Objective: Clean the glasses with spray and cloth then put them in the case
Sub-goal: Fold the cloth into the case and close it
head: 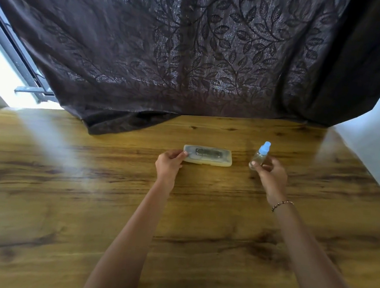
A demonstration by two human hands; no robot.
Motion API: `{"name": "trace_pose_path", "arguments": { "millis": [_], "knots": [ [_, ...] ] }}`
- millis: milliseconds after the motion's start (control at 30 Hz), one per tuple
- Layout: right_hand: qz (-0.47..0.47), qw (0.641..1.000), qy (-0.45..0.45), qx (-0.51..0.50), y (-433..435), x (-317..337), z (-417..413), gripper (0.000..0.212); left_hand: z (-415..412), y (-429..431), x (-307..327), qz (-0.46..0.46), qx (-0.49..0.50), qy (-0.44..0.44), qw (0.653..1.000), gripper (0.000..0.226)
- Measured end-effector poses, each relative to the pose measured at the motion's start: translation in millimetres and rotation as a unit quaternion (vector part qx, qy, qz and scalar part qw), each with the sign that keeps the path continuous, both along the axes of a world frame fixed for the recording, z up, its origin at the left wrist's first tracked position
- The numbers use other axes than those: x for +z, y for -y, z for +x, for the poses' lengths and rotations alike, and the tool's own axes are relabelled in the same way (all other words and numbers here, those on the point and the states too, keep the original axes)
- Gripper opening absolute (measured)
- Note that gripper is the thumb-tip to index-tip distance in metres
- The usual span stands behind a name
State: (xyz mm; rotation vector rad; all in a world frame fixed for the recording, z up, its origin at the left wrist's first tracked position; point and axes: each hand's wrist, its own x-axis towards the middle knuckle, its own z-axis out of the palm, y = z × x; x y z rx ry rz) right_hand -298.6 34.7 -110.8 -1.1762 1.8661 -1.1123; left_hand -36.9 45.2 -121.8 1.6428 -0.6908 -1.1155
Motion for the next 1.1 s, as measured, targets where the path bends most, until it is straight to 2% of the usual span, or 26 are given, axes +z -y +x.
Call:
{"name": "trace_pose_path", "arguments": {
  "millis": [133,300,833,1000,1100],
  "knots": [
    [-0.006,1.0,0.002,0.015,3.2,-2.4,5.8,0.038,1.3,-0.1,-0.4,-0.002,0.006,-0.001,1.0,0.028],
    [-0.012,0.999,0.003,0.034,4.5,-4.4,20.1,0.039,2.4,0.0,0.1,-0.001,0.009,-0.005,1.0,0.028],
    [0.008,0.998,-0.028,0.064,6.6,-7.3,31.9,0.053,1.7,-1.7,2.1,0.002,0.008,-0.007,1.0,0.027],
    [0.017,0.997,-0.019,0.067,6.0,-2.4,27.5,0.058,2.5,-4.0,0.2,-0.007,0.035,-0.007,0.999,0.033],
    [-0.03,0.997,-0.046,0.047,2.3,6.7,28.7,0.043,3.9,-5.2,1.0,0.003,0.073,-0.01,0.997,0.04]
  ]
}}
